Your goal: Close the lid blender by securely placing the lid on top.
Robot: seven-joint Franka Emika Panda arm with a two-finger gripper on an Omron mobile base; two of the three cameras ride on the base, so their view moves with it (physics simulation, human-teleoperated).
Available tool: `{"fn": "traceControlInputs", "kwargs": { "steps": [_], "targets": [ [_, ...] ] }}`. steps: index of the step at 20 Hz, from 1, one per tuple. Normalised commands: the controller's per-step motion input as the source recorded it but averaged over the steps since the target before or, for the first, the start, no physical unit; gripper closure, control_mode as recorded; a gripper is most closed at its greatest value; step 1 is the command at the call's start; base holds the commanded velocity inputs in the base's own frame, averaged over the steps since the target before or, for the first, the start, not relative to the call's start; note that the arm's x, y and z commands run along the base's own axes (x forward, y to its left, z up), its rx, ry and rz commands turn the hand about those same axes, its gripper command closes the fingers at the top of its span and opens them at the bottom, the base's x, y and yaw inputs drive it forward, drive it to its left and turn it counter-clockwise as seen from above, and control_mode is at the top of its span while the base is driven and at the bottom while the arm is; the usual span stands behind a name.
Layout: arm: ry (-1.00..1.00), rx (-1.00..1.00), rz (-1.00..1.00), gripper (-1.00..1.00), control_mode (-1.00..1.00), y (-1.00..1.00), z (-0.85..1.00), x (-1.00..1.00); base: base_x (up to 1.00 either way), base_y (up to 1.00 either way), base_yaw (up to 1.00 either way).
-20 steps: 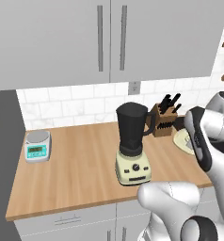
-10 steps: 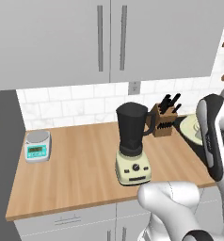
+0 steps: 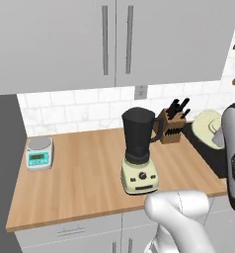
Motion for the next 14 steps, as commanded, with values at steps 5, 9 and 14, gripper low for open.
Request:
{"fn": "traceControlInputs", "kwargs": {
  "steps": [5, 9, 14],
  "targets": [
    [-0.05, 0.0, 0.16, 1.0, -1.0, 0.58, 0.4, -0.07, 0.0, 0.0, 0.0],
    [0.0, 0.0, 0.13, 1.0, -1.0, 0.71, 0.34, 0.32, 0.0, 0.0, 0.0],
    [0.04, 0.0, 0.1, 1.0, -1.0, 0.78, 0.08, 0.47, 0.0, 0.0, 0.0]
  ]
}}
